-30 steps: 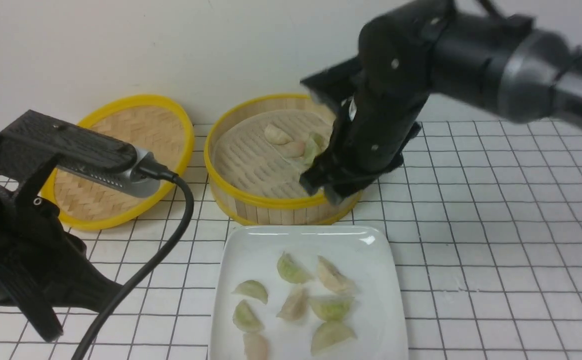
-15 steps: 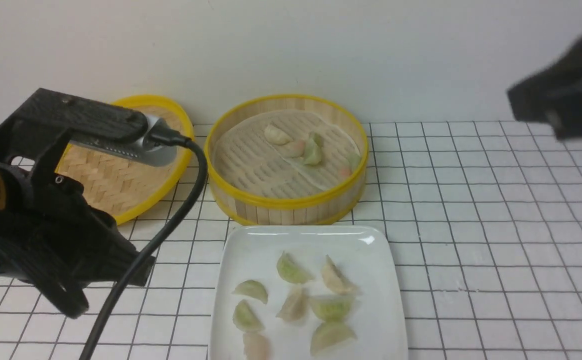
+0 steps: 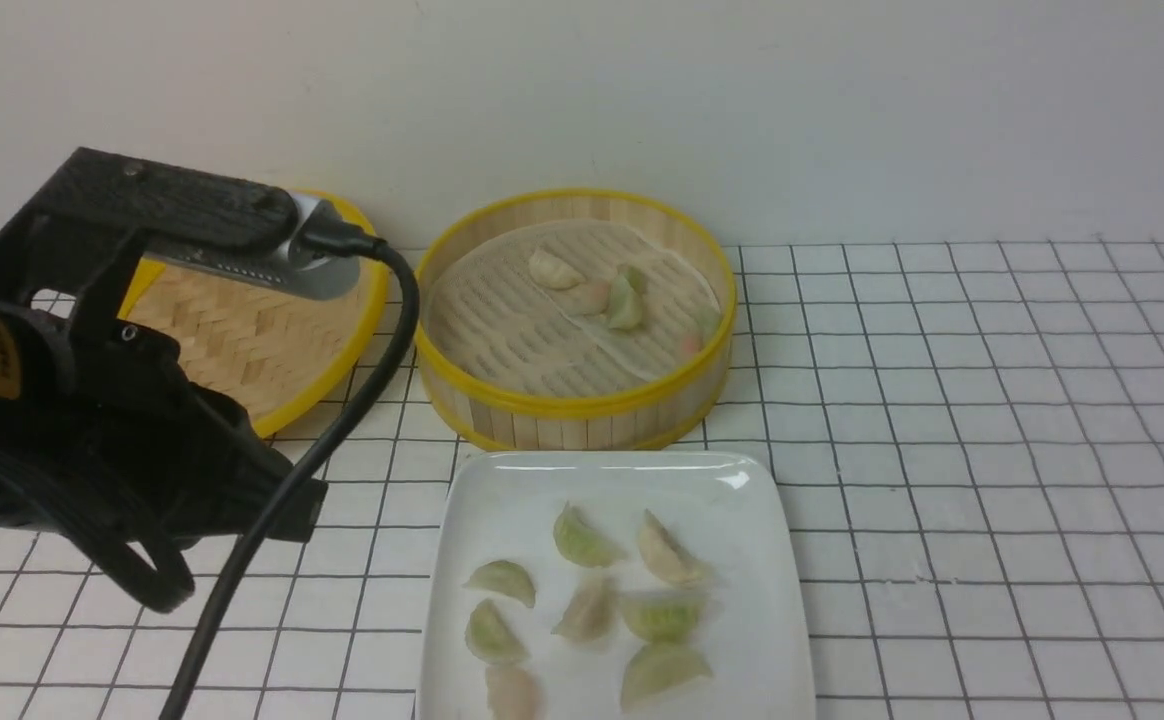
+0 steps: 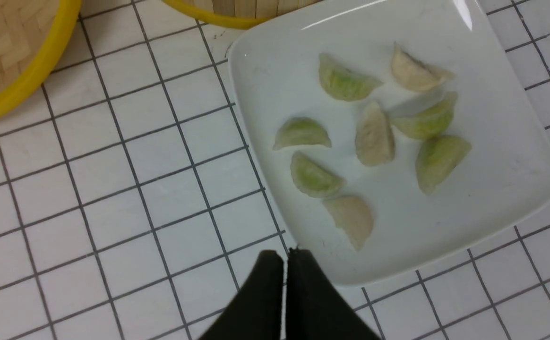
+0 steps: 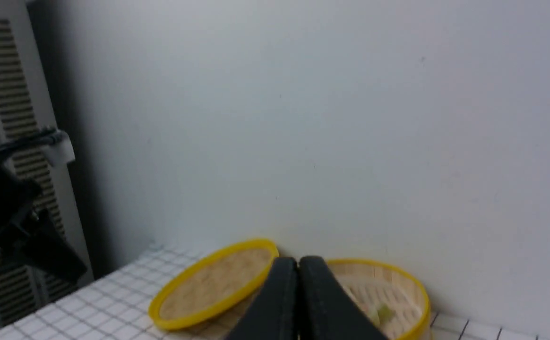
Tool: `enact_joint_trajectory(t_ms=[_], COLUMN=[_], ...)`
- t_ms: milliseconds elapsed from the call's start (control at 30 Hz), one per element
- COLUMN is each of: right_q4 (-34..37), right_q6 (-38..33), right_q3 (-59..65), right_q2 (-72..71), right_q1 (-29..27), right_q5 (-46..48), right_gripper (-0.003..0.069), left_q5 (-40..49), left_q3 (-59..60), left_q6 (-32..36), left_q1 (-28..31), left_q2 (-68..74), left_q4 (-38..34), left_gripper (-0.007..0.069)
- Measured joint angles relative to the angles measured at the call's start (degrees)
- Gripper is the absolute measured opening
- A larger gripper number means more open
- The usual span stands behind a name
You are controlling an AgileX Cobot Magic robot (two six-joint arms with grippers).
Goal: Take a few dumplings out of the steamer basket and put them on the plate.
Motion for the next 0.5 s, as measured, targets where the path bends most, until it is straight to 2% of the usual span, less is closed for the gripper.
enact_joint_trajectory(t_ms=[200, 500], right_q4=[-1.0, -1.2], right_q6=[2.9, 2.9], right_q3=[2.0, 2.0], right_q2=[-0.8, -0.9], right_q1=[0.0, 0.0], right_q5=[-2.7, -3.0], right_gripper=[-0.0015, -0.0015], left_q5=[-2.1, -4.4], left_q3=[0.1, 5.5], left_q6=[-0.1, -1.5], left_q1=[0.0, 0.0], left_q2=[-2.8, -22.5], left_q4=[-1.0, -0.9], left_gripper=[-0.0006, -0.0006])
